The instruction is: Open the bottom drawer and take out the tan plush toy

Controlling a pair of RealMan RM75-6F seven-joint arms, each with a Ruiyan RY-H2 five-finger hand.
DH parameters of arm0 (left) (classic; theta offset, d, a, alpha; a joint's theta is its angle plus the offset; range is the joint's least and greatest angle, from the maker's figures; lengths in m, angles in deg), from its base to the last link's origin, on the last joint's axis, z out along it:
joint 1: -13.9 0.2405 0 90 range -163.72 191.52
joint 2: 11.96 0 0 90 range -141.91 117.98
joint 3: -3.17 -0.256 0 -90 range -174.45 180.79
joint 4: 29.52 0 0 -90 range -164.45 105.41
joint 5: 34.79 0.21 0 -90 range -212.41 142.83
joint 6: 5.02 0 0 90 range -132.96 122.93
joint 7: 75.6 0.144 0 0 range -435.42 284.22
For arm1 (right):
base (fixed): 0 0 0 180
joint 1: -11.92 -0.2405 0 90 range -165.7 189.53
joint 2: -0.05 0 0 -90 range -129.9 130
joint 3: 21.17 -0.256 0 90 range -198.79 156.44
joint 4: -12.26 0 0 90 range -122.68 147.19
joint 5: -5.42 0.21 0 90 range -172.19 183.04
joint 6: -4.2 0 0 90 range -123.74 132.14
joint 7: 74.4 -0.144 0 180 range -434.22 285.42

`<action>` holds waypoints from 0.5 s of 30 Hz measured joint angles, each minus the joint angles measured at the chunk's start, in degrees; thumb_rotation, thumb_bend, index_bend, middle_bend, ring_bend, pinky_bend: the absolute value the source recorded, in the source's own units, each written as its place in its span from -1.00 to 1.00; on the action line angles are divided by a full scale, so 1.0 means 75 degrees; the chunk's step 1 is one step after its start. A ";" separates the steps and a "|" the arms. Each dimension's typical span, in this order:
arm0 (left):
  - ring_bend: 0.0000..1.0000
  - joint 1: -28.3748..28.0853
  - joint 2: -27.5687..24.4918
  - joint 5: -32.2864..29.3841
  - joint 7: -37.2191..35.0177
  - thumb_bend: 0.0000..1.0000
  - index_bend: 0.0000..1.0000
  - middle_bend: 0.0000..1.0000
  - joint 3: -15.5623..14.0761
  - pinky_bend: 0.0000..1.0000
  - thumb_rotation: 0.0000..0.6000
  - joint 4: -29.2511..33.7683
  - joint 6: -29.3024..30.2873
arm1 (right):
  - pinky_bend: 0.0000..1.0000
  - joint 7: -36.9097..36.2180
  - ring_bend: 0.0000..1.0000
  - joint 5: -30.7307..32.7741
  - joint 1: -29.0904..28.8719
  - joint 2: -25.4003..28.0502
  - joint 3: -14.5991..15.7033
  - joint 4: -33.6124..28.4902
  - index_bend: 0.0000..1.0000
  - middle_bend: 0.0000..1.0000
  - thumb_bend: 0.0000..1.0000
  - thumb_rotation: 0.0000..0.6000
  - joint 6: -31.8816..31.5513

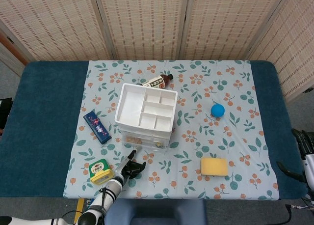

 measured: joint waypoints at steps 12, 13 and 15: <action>1.00 0.0324 -0.0597 0.1313 0.0832 -0.09 -0.89 1.00 -0.0854 1.00 1.00 0.0768 0.0800 | -1.00 -0.0052 -1.00 -0.0067 -0.0031 -0.0028 0.0006 0.0039 -1.00 -0.85 -0.55 1.00 -0.0024; 1.00 0.0335 -0.0621 0.1537 0.0934 -0.09 -0.88 1.00 -0.0919 1.00 1.00 0.0782 0.0880 | -1.00 -0.0054 -1.00 -0.0070 -0.0025 -0.0023 0.0008 0.0038 -1.00 -0.85 -0.55 1.00 -0.0036; 1.00 0.0350 -0.0675 0.2099 0.1203 -0.09 -0.86 1.00 -0.1059 1.00 1.00 0.0803 0.1072 | -1.00 -0.0061 -1.00 -0.0074 -0.0011 -0.0018 0.0012 0.0038 -1.00 -0.85 -0.55 1.00 -0.0059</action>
